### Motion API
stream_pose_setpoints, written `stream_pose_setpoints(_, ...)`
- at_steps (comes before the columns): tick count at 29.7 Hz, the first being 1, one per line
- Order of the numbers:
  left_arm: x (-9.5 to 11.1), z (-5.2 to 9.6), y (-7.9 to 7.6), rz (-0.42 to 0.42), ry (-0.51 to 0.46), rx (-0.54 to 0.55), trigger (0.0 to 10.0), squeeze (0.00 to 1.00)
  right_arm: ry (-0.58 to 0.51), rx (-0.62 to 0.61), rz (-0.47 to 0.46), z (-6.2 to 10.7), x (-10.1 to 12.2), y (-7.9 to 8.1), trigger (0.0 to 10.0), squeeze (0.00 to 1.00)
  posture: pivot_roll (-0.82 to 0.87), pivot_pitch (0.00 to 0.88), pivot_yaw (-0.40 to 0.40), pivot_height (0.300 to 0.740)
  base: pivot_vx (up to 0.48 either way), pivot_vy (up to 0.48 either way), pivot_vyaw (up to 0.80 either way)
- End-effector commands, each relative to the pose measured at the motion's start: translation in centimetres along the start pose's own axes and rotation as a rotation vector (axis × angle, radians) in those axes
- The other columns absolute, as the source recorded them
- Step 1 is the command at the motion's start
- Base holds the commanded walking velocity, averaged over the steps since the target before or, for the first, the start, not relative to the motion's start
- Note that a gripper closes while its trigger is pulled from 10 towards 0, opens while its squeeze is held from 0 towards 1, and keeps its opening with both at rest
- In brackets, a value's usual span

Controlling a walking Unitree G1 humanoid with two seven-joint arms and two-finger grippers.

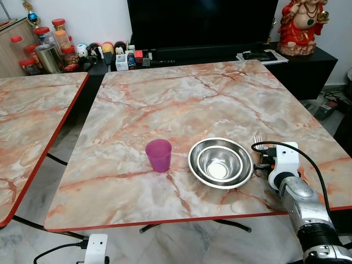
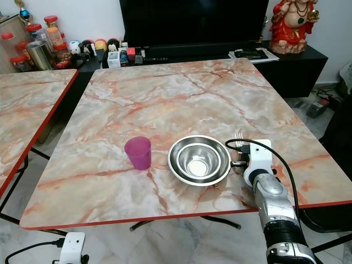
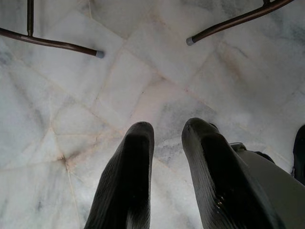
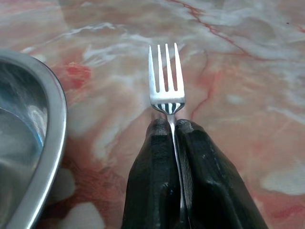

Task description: Setting the table

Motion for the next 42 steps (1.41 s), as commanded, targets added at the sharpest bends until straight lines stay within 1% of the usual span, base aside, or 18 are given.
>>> stream_pose_setpoints(1,0.1,0.0,0.5,-0.009,0.003,0.003,10.0,0.0,0.0,-0.003,-0.006,0.0,0.1,-0.3,10.0,0.0,-0.06,0.0,0.067,0.74,0.0,0.0,0.0)
stream_pose_setpoints(10,0.1,0.0,0.4,-0.01,0.005,-0.001,10.0,0.0,0.022,0.0,-0.003,-0.2,-0.2,-0.5,10.0,0.0,-0.06,0.0,0.066,0.74,0.0,0.0,0.0)
stream_pose_setpoints(15,0.1,0.0,0.4,-0.008,0.006,0.002,10.0,0.0,0.017,0.032,0.002,-0.4,-0.1,0.1,10.0,0.0,-0.05,0.0,0.063,0.74,0.0,0.0,0.0)
stream_pose_setpoints(22,0.1,0.0,0.3,-0.008,0.006,0.001,10.0,0.0,0.017,0.035,0.004,-0.5,0.0,0.2,10.0,0.0,-0.06,0.0,0.063,0.74,0.0,0.0,0.0)
stream_pose_setpoints(27,0.1,-0.1,0.3,-0.009,0.006,-0.001,10.0,0.0,0.013,0.047,0.004,-0.7,0.2,0.6,10.0,0.0,-0.05,0.0,0.063,0.74,0.0,0.0,0.0)
stream_pose_setpoints(42,0.0,0.0,0.2,-0.01,0.008,-0.006,10.0,0.0,0.02,0.041,0.013,-0.7,0.0,0.4,10.0,0.0,-0.06,0.0,0.064,0.74,0.0,0.0,0.0)
Point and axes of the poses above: a point about 5 cm out from each wrist's last joint towards the gripper, its own z axis pointing back from the gripper into the wrist, its own x axis along the axis of the wrist's last joint, y = z × x, the point moved 6 cm from there along -z, pointing out of the wrist towards the gripper, and after that the axes turned 9 degrees about -z, right-handed, at the moved point
